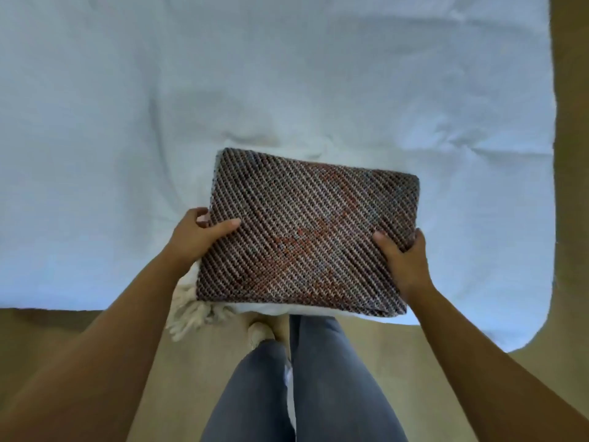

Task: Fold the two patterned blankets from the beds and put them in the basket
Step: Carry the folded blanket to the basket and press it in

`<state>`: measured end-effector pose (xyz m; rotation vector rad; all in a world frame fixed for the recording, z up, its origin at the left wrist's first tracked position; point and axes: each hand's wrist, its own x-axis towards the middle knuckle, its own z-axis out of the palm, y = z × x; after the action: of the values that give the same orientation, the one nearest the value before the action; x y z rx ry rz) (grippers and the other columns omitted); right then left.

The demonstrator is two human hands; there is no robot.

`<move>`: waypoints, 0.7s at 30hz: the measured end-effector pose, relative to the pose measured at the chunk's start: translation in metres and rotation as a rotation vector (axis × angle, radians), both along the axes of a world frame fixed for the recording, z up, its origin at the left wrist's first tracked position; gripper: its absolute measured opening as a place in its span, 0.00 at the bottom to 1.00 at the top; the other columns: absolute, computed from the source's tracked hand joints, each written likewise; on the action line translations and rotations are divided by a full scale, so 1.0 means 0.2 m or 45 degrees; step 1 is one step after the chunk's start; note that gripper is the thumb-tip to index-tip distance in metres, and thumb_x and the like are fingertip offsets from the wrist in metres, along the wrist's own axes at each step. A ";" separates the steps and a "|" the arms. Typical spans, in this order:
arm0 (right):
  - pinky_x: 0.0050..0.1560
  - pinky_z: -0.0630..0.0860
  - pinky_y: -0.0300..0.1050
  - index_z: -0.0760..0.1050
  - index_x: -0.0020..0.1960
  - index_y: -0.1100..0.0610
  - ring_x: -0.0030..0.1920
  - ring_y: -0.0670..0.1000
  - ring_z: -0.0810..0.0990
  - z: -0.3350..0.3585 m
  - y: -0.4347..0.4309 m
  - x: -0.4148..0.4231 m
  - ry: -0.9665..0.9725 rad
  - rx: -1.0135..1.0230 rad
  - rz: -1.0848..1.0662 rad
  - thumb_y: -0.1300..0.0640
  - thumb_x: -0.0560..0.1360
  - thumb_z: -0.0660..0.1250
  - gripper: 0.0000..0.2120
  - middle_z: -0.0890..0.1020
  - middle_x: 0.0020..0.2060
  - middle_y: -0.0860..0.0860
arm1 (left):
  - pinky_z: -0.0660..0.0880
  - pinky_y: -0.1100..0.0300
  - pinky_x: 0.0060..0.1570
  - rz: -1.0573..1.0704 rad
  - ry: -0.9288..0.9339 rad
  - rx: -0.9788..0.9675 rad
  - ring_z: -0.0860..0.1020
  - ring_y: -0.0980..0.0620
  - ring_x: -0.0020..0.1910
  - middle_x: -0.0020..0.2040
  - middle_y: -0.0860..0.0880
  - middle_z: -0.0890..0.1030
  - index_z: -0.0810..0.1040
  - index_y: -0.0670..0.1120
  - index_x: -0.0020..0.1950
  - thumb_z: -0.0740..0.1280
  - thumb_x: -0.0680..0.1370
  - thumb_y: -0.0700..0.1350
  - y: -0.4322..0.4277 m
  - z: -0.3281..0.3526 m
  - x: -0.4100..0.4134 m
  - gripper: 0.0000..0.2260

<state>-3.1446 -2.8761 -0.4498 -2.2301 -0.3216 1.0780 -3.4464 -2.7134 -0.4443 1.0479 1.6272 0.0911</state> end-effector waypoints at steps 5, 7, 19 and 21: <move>0.55 0.77 0.55 0.73 0.60 0.61 0.51 0.59 0.81 0.04 0.09 0.02 0.510 -0.061 -0.209 0.53 0.64 0.77 0.28 0.81 0.55 0.60 | 0.71 0.51 0.60 -0.010 -0.037 -0.107 0.76 0.45 0.58 0.63 0.42 0.76 0.71 0.43 0.66 0.80 0.59 0.52 0.03 0.01 0.15 0.40; 0.57 0.76 0.57 0.74 0.61 0.63 0.51 0.60 0.81 0.10 0.10 0.04 0.528 -0.044 -0.194 0.54 0.64 0.77 0.29 0.81 0.54 0.61 | 0.73 0.53 0.57 -0.006 -0.013 -0.069 0.77 0.45 0.54 0.62 0.42 0.77 0.72 0.42 0.64 0.79 0.61 0.49 0.04 0.05 0.15 0.35; 0.38 0.78 0.42 0.77 0.52 0.57 0.42 0.51 0.83 0.64 -0.59 -0.29 0.178 0.319 -0.534 0.53 0.65 0.77 0.19 0.83 0.44 0.53 | 0.74 0.58 0.48 -0.608 -0.204 0.158 0.79 0.50 0.43 0.54 0.44 0.81 0.77 0.44 0.58 0.77 0.64 0.51 -0.12 0.55 0.20 0.26; 0.42 0.79 0.45 0.76 0.56 0.59 0.44 0.54 0.83 0.73 -0.79 -0.36 0.116 0.357 -0.671 0.53 0.65 0.76 0.22 0.83 0.46 0.54 | 0.74 0.59 0.46 -0.716 -0.274 0.182 0.78 0.53 0.40 0.50 0.46 0.80 0.77 0.45 0.57 0.77 0.63 0.52 -0.21 0.67 0.27 0.26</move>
<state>-3.2158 -3.0337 -0.3036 -1.8572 0.1452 0.7872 -3.3928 -2.7557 -0.3107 1.5160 1.1006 -0.0556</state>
